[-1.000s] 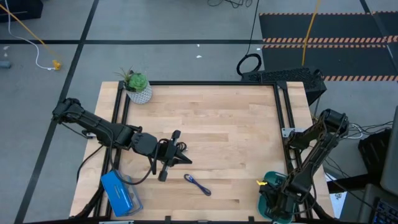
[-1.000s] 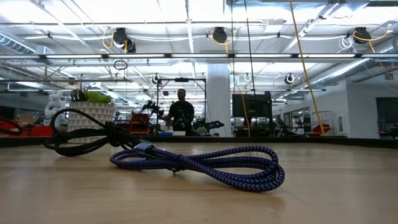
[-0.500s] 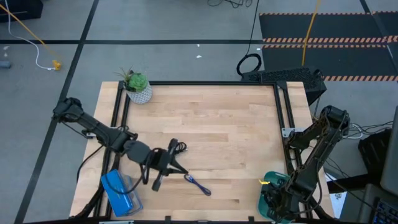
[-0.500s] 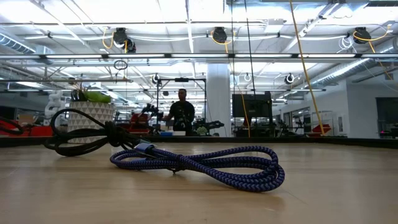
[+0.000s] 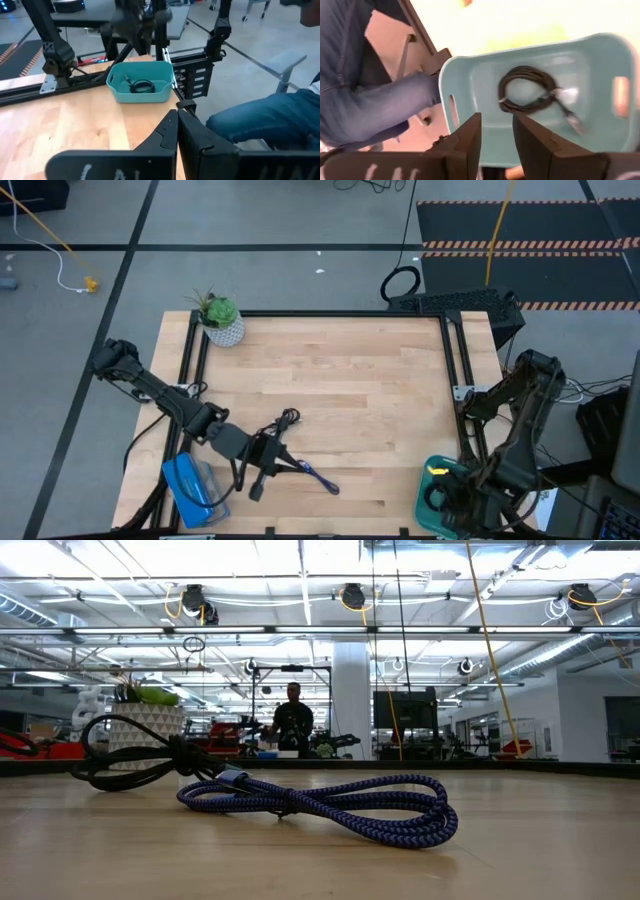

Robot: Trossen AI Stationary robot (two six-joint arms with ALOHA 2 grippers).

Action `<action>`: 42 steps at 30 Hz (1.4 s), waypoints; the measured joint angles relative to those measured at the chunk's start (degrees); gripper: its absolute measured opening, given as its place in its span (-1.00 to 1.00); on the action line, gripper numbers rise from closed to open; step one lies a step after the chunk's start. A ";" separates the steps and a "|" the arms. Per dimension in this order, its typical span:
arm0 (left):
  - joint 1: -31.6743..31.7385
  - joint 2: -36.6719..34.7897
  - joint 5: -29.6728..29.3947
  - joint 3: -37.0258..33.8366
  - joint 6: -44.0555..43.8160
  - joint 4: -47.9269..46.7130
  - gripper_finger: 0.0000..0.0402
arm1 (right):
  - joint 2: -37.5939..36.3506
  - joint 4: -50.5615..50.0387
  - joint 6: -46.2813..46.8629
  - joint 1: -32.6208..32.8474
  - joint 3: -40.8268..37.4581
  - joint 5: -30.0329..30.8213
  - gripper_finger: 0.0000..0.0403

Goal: Pick and place USB-C Cables
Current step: Put the black USB cable into the green bin

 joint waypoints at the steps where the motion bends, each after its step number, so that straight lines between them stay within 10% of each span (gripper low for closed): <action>1: 0.02 0.00 -0.02 0.00 -0.33 -0.03 -0.97 | 0.00 -2.53 -0.27 0.00 1.73 0.88 -0.52; 12: -0.05 0.07 -2.50 0.02 -2.73 -4.61 -0.97 | 0.02 -19.70 5.00 0.02 4.81 7.11 -0.56; 19: -0.05 0.09 -2.93 0.02 -3.34 -6.38 -0.97 | 0.02 -19.93 3.83 1.38 0.43 25.97 -0.56; 31: 0.65 0.09 -4.39 0.02 -2.71 -6.47 -0.97 | -0.37 -20.56 -8.73 -0.65 0.18 41.78 -0.56; 42: 0.65 0.09 -6.63 0.04 -2.46 -6.22 -0.97 | -0.37 -18.80 -12.05 -0.68 0.16 42.09 -0.56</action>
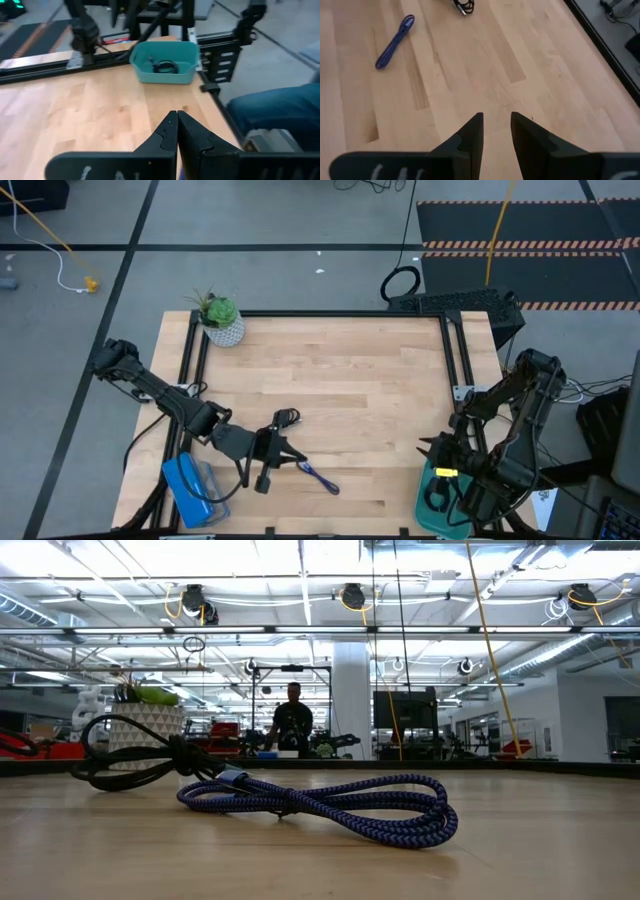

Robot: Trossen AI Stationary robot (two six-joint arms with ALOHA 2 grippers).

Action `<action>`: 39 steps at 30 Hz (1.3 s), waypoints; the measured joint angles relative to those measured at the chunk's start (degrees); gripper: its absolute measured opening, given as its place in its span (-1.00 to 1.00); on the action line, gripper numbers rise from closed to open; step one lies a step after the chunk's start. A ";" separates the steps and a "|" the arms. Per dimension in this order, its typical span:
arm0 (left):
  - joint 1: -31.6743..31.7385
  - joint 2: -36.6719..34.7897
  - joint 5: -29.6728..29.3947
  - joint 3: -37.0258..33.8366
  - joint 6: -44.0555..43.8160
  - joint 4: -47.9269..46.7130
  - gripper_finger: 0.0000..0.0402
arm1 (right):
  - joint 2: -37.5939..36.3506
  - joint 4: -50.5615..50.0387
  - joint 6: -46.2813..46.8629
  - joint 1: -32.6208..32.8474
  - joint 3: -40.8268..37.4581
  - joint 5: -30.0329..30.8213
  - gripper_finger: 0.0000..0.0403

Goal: Pick and place USB-C Cables
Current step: Put the black USB cable into the green bin

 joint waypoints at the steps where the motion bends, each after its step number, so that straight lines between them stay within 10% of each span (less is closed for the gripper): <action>1: 0.09 0.00 -1.13 0.00 0.02 -0.30 -0.97 | 0.00 0.13 -0.35 0.00 0.00 0.02 -0.56; 22: 5.14 0.02 -8.31 0.00 -41.83 -39.62 -0.75 | 0.00 5.33 -6.32 0.00 0.00 0.02 -0.56; 39: 9.04 0.07 0.05 -16.38 -46.71 -29.31 -0.12 | 0.00 5.60 -6.67 0.00 0.00 0.02 -0.56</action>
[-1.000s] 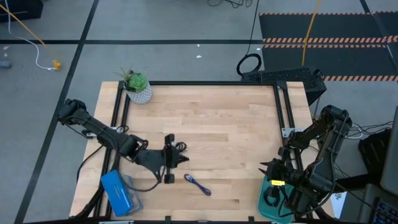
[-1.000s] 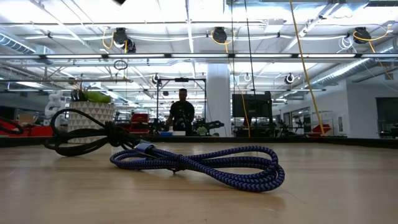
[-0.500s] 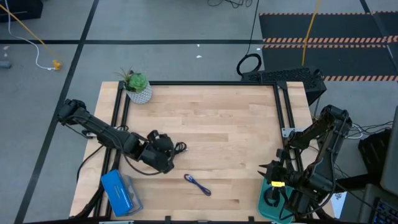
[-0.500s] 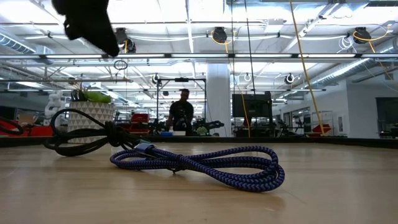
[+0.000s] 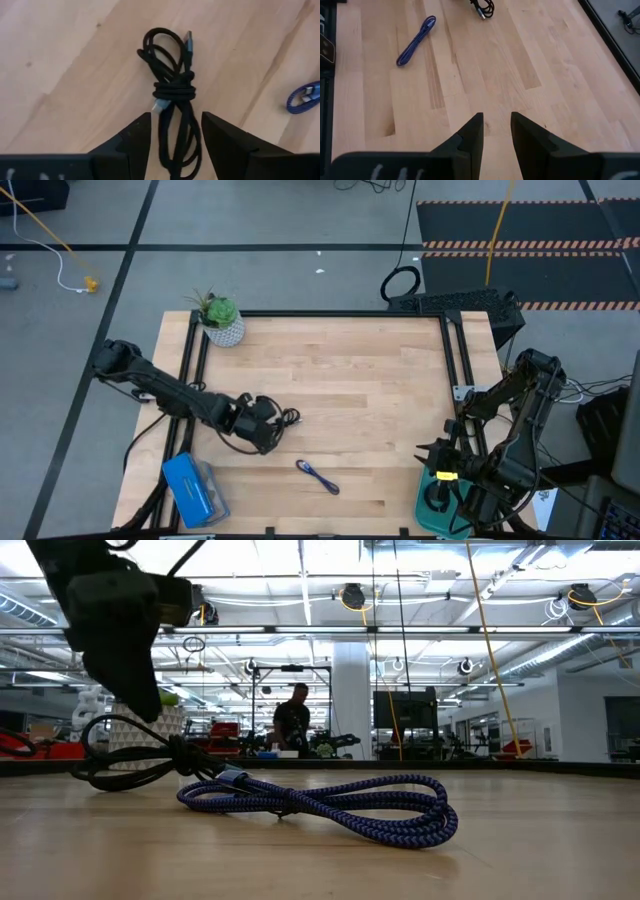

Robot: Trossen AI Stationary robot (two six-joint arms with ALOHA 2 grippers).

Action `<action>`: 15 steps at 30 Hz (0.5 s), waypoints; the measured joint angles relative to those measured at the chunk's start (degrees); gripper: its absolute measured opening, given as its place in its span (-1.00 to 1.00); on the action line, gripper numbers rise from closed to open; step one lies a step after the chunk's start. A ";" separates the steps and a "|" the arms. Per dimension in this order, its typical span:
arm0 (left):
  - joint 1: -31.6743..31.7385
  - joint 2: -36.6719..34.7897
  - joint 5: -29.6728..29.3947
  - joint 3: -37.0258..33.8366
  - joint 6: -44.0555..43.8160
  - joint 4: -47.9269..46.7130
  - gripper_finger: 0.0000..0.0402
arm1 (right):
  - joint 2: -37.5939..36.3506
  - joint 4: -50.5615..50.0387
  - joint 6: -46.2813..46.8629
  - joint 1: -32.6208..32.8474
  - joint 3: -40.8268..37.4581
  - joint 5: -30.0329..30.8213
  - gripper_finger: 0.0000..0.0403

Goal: Pick and place USB-C Cables
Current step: Put the black USB cable into the green bin

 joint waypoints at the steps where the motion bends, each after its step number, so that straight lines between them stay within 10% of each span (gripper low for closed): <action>1: 0.11 0.00 0.72 -0.37 -0.04 0.83 -0.12 | 0.00 0.00 0.00 0.00 0.00 0.00 -0.56; 15: 1.26 -0.02 2.76 -5.20 -2.47 2.20 -0.12 | 0.00 0.02 -0.20 0.00 0.00 0.00 -0.56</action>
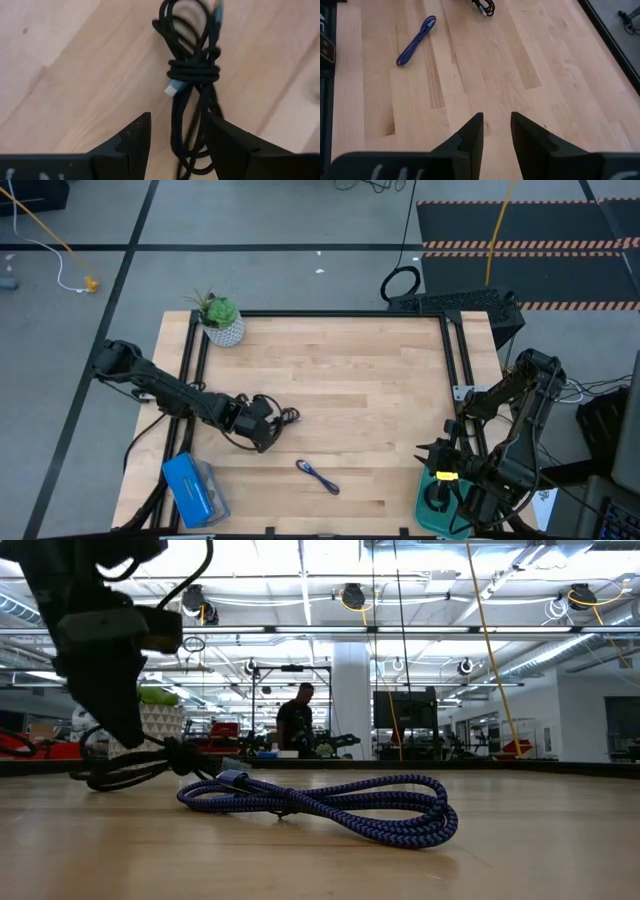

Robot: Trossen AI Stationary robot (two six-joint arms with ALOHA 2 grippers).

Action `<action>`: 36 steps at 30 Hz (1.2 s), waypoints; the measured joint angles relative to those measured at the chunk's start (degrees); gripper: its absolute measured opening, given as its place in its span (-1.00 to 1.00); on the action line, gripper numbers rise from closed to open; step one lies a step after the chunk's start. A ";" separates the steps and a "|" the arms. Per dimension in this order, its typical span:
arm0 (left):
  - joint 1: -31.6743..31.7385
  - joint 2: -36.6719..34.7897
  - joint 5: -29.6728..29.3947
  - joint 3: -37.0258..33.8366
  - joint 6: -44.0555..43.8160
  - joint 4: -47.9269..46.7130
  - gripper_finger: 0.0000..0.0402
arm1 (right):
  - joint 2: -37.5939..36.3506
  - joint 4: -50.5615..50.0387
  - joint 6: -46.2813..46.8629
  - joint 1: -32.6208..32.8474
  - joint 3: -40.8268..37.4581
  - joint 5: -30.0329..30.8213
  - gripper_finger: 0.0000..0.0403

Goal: Pick and place USB-C Cables
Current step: Put the black USB cable into the green bin

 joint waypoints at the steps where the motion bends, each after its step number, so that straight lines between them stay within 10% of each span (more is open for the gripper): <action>1: 0.09 0.00 0.32 -0.76 0.14 1.24 -0.12 | 0.00 0.01 -0.01 0.00 0.01 0.00 -0.56; 15: 2.80 -0.02 2.27 -8.29 3.97 11.87 -0.15 | 0.00 0.38 -0.35 -0.02 0.00 0.02 -0.56; 36: 7.95 0.04 7.75 -9.48 16.76 19.54 -0.94 | 0.00 0.76 -1.53 -0.02 0.00 0.02 -0.56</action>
